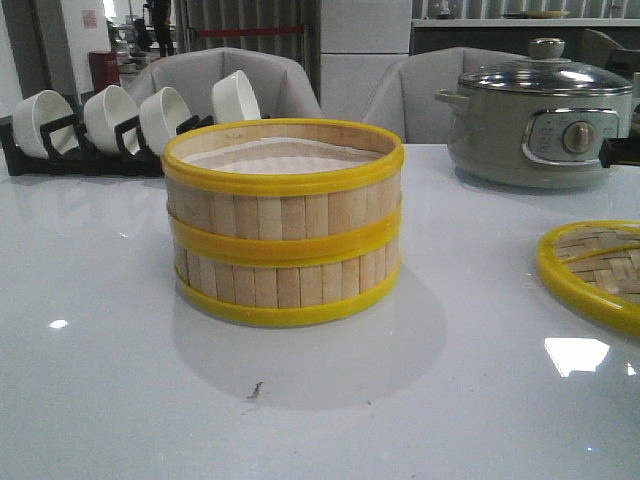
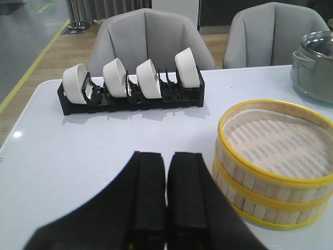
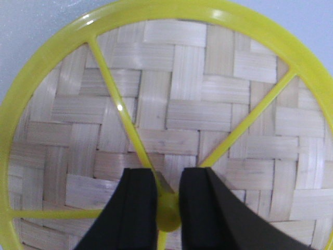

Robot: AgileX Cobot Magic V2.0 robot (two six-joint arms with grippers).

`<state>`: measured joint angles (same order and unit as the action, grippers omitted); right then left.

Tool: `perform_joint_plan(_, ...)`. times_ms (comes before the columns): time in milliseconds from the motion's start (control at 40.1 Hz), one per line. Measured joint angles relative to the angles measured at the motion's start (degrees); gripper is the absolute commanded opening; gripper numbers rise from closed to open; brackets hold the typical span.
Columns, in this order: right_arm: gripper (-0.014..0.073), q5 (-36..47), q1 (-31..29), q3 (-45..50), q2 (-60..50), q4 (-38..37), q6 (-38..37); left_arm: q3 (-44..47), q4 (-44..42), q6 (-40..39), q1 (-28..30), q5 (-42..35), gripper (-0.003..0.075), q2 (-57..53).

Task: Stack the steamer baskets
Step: 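Move the right gripper over the lid's centre knob and grasp it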

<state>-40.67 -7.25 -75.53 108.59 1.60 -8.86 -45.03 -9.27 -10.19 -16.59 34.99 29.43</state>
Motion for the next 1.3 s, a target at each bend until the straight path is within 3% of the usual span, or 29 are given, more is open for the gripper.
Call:
perform_joint_plan(175,0.0216,-0.49,0.00,0.00,-0.09,0.13,0.00,0.00,0.00,0.00,0.00,0.00,0.0095,0.00)
perform_joint_plan(449,0.0104,-1.35,0.00,0.00,-0.27,0.26,0.00,0.00,0.00,0.00,0.00,0.00,0.0095,0.00)
perform_joint_plan(899,0.0099,-2.84,0.00,0.00,-3.72,0.52,0.00,0.00,0.00,0.00,0.00,0.00,0.0095,0.00)
perform_joint_plan(999,0.0122,-3.11,0.00,0.00,-4.11,0.52,0.00,0.00,0.00,0.00,0.00,0.00,0.0095,0.00)
perform_joint_plan(1173,0.0261,-5.16,0.11,0.00,-4.11,0.52,0.00,0.00,0.00,0.00,0.00,0.00,0.0095,0.00)
perform_joint_plan(1298,0.0279,-6.10,0.51,0.00,-4.11,0.52,0.00,0.00,0.00,0.00,0.00,0.00,0.0095,0.00)
